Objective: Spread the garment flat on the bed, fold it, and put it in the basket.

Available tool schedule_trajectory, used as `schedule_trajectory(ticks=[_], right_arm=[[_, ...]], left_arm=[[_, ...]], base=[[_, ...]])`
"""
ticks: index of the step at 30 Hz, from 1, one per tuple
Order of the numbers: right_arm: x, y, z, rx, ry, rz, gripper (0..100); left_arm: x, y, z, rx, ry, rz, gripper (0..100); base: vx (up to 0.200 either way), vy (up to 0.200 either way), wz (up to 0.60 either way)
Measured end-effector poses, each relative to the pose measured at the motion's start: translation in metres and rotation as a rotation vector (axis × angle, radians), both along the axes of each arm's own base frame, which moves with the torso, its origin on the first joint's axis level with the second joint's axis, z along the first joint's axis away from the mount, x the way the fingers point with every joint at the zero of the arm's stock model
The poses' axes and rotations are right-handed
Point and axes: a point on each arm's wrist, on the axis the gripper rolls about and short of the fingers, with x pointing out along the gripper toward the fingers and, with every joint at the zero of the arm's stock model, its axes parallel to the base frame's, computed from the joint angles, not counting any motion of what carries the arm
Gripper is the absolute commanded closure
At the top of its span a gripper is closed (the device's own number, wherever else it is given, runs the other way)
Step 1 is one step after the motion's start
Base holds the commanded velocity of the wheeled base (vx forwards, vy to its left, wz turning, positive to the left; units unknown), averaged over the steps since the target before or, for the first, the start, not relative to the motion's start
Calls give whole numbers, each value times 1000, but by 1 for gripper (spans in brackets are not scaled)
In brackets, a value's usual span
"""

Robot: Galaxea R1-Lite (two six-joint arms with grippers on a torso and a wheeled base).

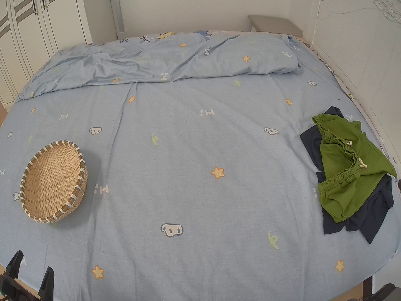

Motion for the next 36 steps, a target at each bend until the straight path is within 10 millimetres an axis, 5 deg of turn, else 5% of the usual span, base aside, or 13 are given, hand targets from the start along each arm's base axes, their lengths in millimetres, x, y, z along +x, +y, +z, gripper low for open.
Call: schedule_trajectory(ticks=[10, 20, 26, 36], right_arm=[[121, -3, 0, -42, 249, -102, 0], [243, -15, -36, -102, 285, -281, 0], [271, -20, -58, -114, 337, -312, 0], [286, -28, -69, -110, 367, -335, 0]], left_arm=[[0, 0, 0, 0, 0, 0, 0], [0, 0, 0, 0, 0, 0, 0], [0, 0, 0, 0, 0, 1, 0], [0, 0, 0, 0, 0, 0, 0]], base=[[0, 0, 0], [0, 0, 0], [0, 0, 0], [0, 0, 0]])
